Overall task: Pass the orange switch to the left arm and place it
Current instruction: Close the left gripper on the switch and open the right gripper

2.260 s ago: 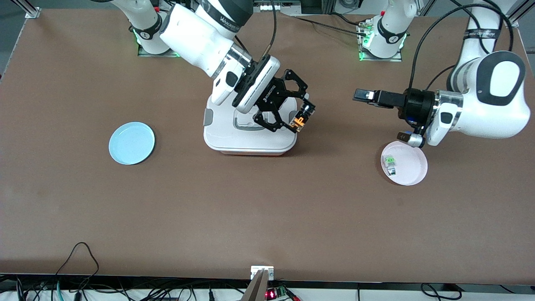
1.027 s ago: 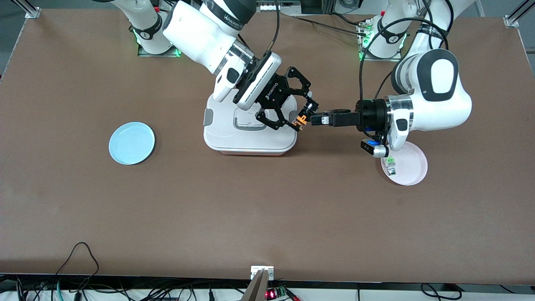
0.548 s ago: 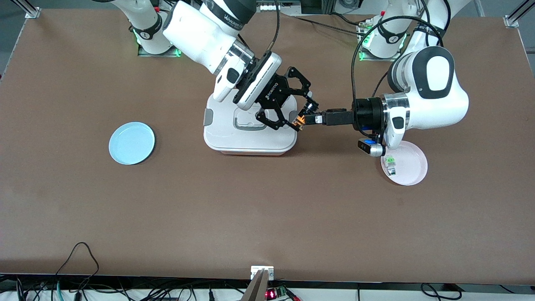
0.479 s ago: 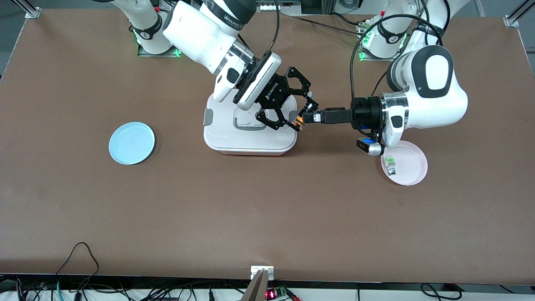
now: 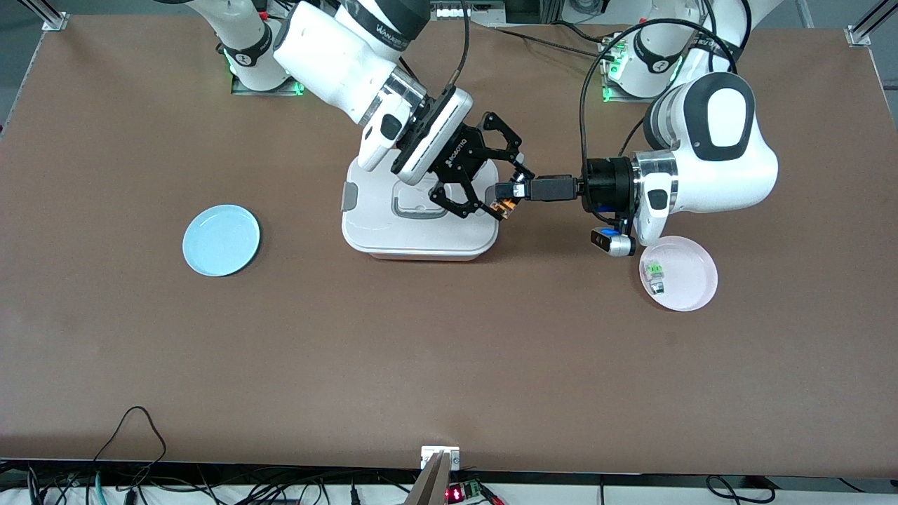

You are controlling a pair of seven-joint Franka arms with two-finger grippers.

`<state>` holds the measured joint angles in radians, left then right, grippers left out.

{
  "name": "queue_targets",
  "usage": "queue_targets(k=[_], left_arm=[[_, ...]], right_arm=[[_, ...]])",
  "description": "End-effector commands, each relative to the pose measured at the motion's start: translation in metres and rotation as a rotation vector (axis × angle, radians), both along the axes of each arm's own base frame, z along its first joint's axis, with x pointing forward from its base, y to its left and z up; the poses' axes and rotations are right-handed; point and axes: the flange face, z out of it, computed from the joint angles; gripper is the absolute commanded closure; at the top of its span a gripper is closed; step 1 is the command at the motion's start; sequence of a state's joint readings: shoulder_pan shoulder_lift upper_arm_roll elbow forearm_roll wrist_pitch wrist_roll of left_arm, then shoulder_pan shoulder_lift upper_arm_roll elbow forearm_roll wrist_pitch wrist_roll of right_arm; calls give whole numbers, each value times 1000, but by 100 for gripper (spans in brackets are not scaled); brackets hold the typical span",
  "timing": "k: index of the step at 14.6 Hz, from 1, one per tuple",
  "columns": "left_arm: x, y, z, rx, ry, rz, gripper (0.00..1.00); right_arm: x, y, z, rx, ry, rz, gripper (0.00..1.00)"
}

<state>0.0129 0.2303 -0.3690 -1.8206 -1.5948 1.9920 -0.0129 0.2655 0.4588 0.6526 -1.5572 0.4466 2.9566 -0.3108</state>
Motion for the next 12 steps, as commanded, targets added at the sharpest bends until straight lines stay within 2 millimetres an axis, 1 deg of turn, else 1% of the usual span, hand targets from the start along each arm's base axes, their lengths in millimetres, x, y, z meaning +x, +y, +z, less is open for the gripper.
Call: queue_targets(k=[1, 3, 5, 6, 7, 8, 9, 10, 12], left_arm=[[3, 1, 5, -24, -1, 23, 41], [4, 3, 6, -25, -1, 25, 41], [4, 3, 4, -24, 2, 26, 43], [4, 4, 4, -24, 1, 26, 54], [4, 3, 5, -25, -1, 25, 62], [4, 3, 4, -23, -3, 24, 79], [4, 4, 4, -22, -3, 25, 92], [5, 6, 4, -16, -7, 25, 100], [5, 9, 5, -11, -11, 27, 100]], right_arm=[[-1, 2, 5, 24, 5, -11, 90], [-1, 2, 4, 24, 6, -11, 90], [-1, 2, 5, 25, 6, -11, 89], [-1, 2, 6, 25, 4, -11, 90], [-1, 2, 5, 25, 6, -11, 89], [-1, 2, 5, 25, 6, -11, 89], [-1, 2, 5, 25, 6, -11, 89], [-1, 2, 6, 25, 4, -11, 89], [-1, 2, 6, 25, 4, -11, 89]])
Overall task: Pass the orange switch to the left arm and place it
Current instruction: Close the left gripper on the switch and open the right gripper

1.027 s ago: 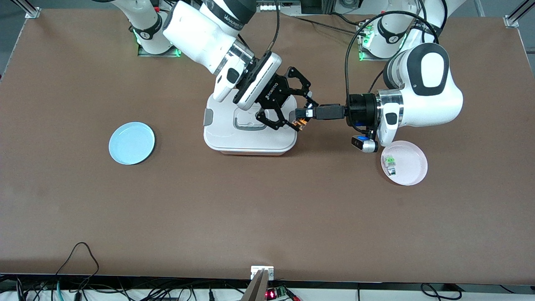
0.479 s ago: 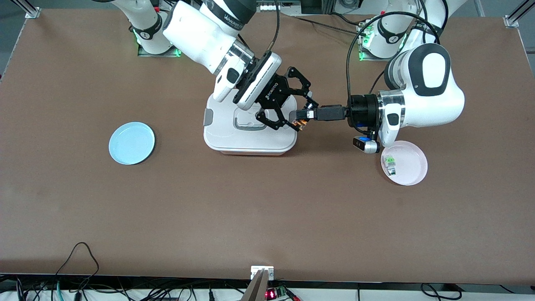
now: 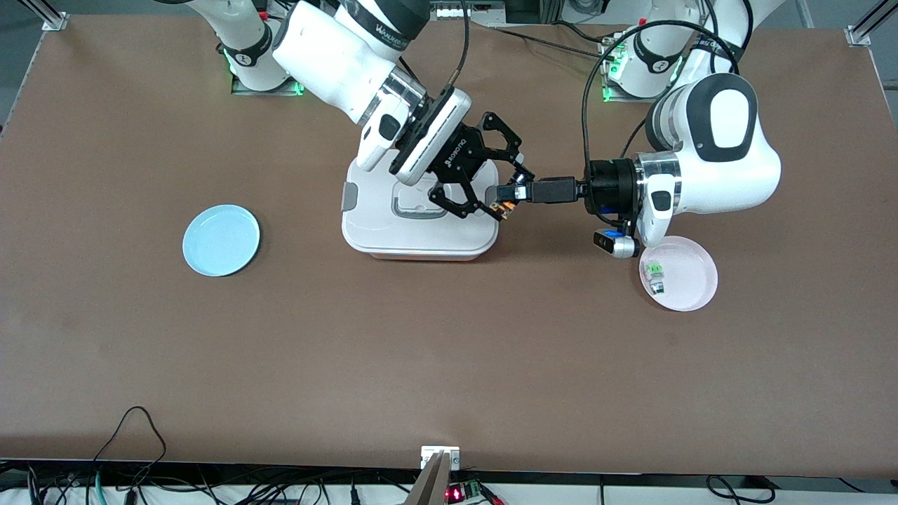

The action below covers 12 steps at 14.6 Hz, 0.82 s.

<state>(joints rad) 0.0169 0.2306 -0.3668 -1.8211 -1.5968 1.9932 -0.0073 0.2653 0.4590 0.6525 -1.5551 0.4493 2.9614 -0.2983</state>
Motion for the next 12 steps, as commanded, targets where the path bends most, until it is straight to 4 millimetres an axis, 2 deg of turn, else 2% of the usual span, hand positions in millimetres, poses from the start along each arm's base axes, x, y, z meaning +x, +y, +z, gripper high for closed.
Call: queue_targets(k=[1, 2, 3, 4, 5, 10, 11, 12], left_arm=[[4, 7, 5, -10, -7, 20, 100], [4, 8, 6, -12, -5, 21, 100], [5, 10, 6, -11, -6, 24, 100], [5, 10, 6, -10, -5, 24, 100], [6, 12, 7, -10, -7, 28, 100], [11, 29, 6, 0, -9, 40, 100], [11, 37, 6, 32, -24, 19, 100], [15, 56, 1, 80, -38, 2, 100]], right_arm=[[-2, 3, 4, 15, -4, -1, 90], [-1, 2, 3, 14, -3, -2, 89], [-1, 3, 3, 11, -7, 0, 84], [-1, 3, 4, 19, 3, -5, 25], [-1, 3, 5, 32, 25, -18, 0], [-2, 3, 8, 50, 56, -40, 0], [-2, 3, 8, 50, 56, -40, 0], [-2, 3, 8, 50, 56, -40, 0]])
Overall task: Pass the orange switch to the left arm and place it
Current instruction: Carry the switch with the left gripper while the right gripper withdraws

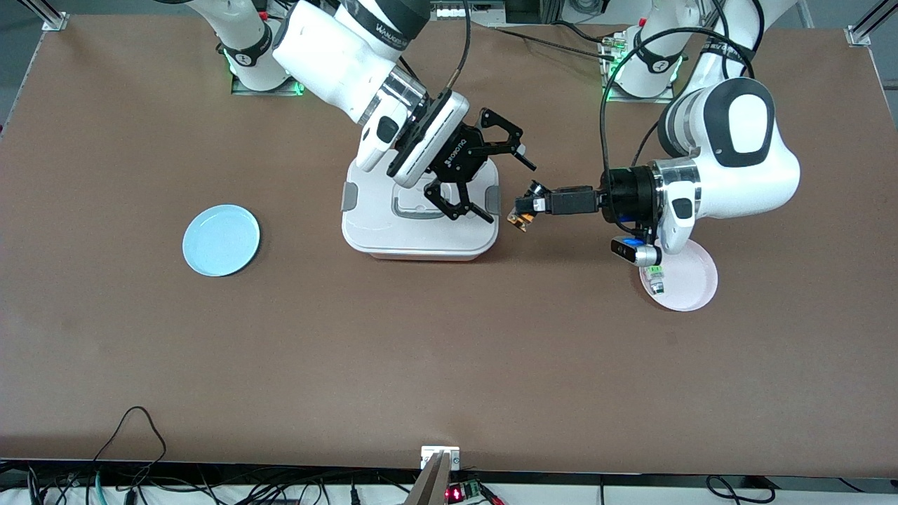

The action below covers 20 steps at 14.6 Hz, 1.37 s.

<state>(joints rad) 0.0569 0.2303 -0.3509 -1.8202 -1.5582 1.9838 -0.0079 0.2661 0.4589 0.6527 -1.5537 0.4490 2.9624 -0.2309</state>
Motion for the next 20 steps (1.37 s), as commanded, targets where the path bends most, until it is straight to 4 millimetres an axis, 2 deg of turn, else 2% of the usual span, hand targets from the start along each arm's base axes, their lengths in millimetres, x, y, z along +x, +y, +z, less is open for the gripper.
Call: queue_targets(k=[1, 4, 6, 7, 10, 13, 14, 16, 19, 20], left_arm=[[2, 37, -2, 102, -35, -76, 100], [0, 69, -16, 247, -45, -161, 100], [-4, 89, -29, 397, -56, -239, 100], [-6, 99, -35, 488, -65, -274, 100], [-11, 128, -53, 710, -69, -382, 100], [-18, 148, -79, 924, -94, -516, 100], [-19, 157, -96, 1012, -93, -561, 100], [-18, 184, -127, 1152, -110, -611, 100], [-12, 227, -163, 1295, -123, -624, 100], [-10, 231, -172, 1315, -122, -641, 100]], right_arm=[[-1, 3, 7, 22, 4, -9, 0], [-4, 4, 6, 29, 76, -11, 0], [0, 1, -3, -7, 184, 8, 0], [8, -7, -6, -32, 229, 19, 0], [38, -55, -23, -133, 375, 50, 0], [62, -124, -18, -236, 482, 61, 0], [67, -148, -17, -276, 518, 60, 0], [74, -195, -16, -399, 551, 31, 0], [71, -257, -19, -620, 622, 3, 0], [68, -270, -16, -682, 634, -6, 0]])
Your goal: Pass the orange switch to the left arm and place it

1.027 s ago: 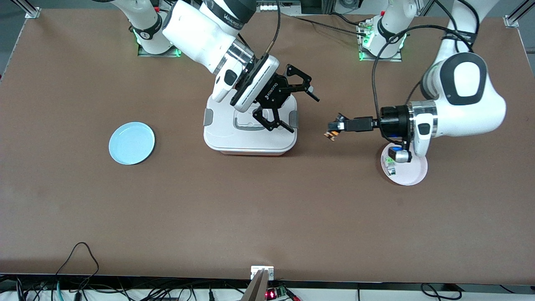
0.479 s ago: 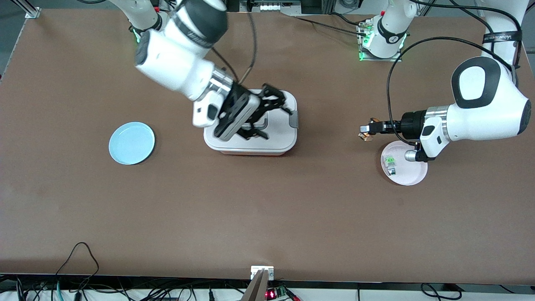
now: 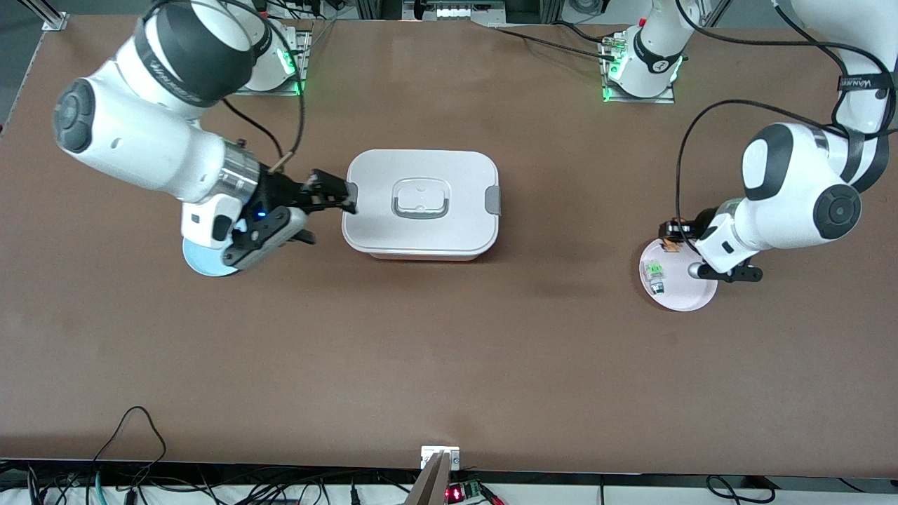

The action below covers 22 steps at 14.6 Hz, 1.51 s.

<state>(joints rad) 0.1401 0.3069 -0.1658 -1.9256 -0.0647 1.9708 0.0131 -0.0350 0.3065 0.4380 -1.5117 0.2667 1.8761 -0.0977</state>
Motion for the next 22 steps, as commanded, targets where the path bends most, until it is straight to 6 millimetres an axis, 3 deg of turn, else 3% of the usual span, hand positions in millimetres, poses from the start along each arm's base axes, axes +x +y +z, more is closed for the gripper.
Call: queue_targets(k=[1, 3, 5, 9, 13, 16, 17, 18, 19, 22], left_arm=[[5, 20, -22, 63, -14, -54, 100], [14, 41, -41, 90, -76, -31, 100], [21, 57, -73, 95, -105, -5, 100], [30, 61, -105, 89, -148, 8, 100], [33, 67, -121, 90, -187, 17, 100], [31, 68, -125, 91, -194, 15, 100], [30, 66, -125, 88, -192, -4, 92], [30, 67, -124, 83, -194, -36, 6], [30, 67, -116, 81, -201, -55, 0], [13, 65, -105, 84, -201, -65, 0]], right_arm=[[-13, -40, 10, -170, 31, 1, 0], [-18, -59, 19, -270, 29, -12, 0], [-16, -74, 24, -329, 23, -61, 0], [-22, -113, 46, -381, 75, -288, 0], [-23, -146, 56, -400, 83, -359, 0], [-29, -157, 74, -411, 56, -393, 0], [-32, -158, 77, -415, 56, -410, 0], [-33, -162, 77, -421, 69, -426, 0], [-37, -162, 81, -423, 71, -429, 0], [-44, -166, 93, -418, 61, -455, 0]])
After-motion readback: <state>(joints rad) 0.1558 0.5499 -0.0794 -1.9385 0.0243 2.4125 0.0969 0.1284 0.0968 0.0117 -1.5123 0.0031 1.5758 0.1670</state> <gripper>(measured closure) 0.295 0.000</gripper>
